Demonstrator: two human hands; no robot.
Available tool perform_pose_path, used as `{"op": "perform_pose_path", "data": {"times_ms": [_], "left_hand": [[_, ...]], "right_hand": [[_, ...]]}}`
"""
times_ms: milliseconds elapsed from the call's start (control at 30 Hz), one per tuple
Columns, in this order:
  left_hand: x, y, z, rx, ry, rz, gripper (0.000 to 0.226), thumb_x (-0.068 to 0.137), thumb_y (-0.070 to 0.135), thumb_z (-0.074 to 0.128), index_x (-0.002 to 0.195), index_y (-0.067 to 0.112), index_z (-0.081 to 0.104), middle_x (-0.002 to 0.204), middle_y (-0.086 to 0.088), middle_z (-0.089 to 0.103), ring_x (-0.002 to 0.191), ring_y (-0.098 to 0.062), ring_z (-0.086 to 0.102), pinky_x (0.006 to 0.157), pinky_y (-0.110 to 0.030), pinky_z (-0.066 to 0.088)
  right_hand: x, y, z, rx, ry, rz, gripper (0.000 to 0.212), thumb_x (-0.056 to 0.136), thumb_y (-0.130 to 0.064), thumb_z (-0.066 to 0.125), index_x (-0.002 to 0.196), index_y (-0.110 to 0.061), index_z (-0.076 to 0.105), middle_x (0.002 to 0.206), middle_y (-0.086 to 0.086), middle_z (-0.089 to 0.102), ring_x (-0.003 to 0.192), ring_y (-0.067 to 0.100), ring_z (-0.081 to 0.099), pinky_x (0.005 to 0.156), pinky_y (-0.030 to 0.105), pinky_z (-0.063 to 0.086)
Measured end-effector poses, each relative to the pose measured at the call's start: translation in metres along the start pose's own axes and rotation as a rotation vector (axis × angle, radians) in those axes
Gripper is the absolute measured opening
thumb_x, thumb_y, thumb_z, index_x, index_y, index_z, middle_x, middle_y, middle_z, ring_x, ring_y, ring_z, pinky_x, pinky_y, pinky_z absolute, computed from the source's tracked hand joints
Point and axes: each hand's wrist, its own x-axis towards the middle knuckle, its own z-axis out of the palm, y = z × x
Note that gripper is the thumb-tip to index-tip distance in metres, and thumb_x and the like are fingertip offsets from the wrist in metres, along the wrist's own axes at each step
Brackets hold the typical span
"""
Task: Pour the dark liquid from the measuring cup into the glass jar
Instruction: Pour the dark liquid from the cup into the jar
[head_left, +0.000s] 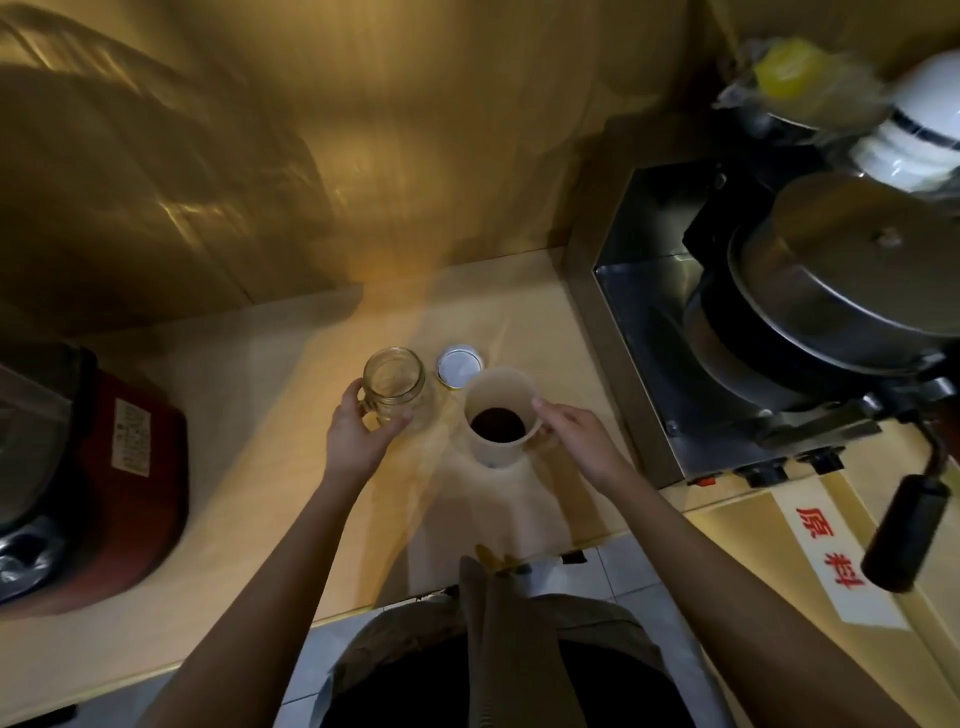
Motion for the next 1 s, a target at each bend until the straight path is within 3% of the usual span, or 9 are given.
{"op": "perform_pose_path", "data": {"times_ms": [167, 300, 433, 567, 733, 1000], "left_hand": [[-0.002, 0.002, -0.005, -0.036, -0.038, -0.02, 0.078, 0.074, 0.031, 0.07, 0.138, 0.015, 0.03, 0.141, -0.015, 0.044, 0.126, -0.03, 0.044, 0.099, -0.041, 0.04], [-0.003, 0.0, -0.01, -0.168, -0.029, -0.072, 0.051, 0.085, 0.023, 0.054, 0.133, 0.013, 0.038, 0.13, -0.019, 0.052, 0.12, -0.033, 0.048, 0.1, -0.043, 0.039], [0.002, -0.006, -0.01, -0.375, 0.074, -0.156, 0.024, 0.091, 0.021, 0.038, 0.098, 0.011, 0.058, 0.104, -0.013, 0.058, 0.107, -0.035, 0.052, 0.096, -0.044, 0.04], [0.012, -0.009, -0.007, -0.434, 0.11, -0.204, 0.038, 0.092, 0.034, 0.033, 0.082, 0.009, 0.061, 0.088, -0.013, 0.06, 0.09, -0.032, 0.054, 0.088, -0.044, 0.041], [0.015, -0.011, 0.003, -0.434, 0.17, -0.212, 0.048, 0.093, 0.038, 0.034, 0.059, 0.012, 0.056, 0.07, -0.01, 0.058, 0.072, -0.024, 0.05, 0.074, -0.037, 0.037], [0.018, -0.004, 0.023, -0.416, 0.323, -0.186, 0.049, 0.094, 0.036, 0.034, 0.061, 0.003, 0.049, 0.062, -0.015, 0.048, 0.059, -0.02, 0.04, 0.059, -0.032, 0.03]], "right_hand": [[0.013, -0.016, 0.008, 0.068, 0.03, -0.045, 0.044, 0.094, -0.022, 0.053, 0.052, -0.013, 0.047, 0.056, 0.002, 0.048, 0.062, 0.017, 0.047, 0.065, 0.028, 0.037], [0.024, -0.039, 0.01, 0.089, 0.094, -0.128, 0.047, 0.094, -0.015, 0.054, 0.047, -0.018, 0.048, 0.039, -0.011, 0.046, 0.05, 0.008, 0.041, 0.048, 0.015, 0.035], [0.038, -0.065, 0.013, 0.1, 0.101, -0.138, 0.049, 0.093, -0.024, 0.055, 0.046, -0.02, 0.045, 0.043, -0.01, 0.043, 0.05, 0.009, 0.041, 0.052, 0.022, 0.033], [0.057, -0.082, 0.023, 0.015, 0.118, -0.178, 0.053, 0.096, -0.035, 0.047, 0.047, -0.016, 0.042, 0.05, 0.003, 0.041, 0.055, 0.018, 0.043, 0.062, 0.03, 0.035], [0.075, -0.092, 0.035, -0.016, 0.126, -0.182, 0.053, 0.096, -0.03, 0.048, 0.045, -0.017, 0.041, 0.048, 0.003, 0.039, 0.05, 0.017, 0.04, 0.062, 0.032, 0.035], [0.09, -0.093, 0.036, -0.001, 0.157, -0.145, 0.043, 0.09, -0.027, 0.055, 0.051, -0.01, 0.047, 0.054, 0.011, 0.033, 0.048, 0.016, 0.031, 0.054, 0.029, 0.028]]}}
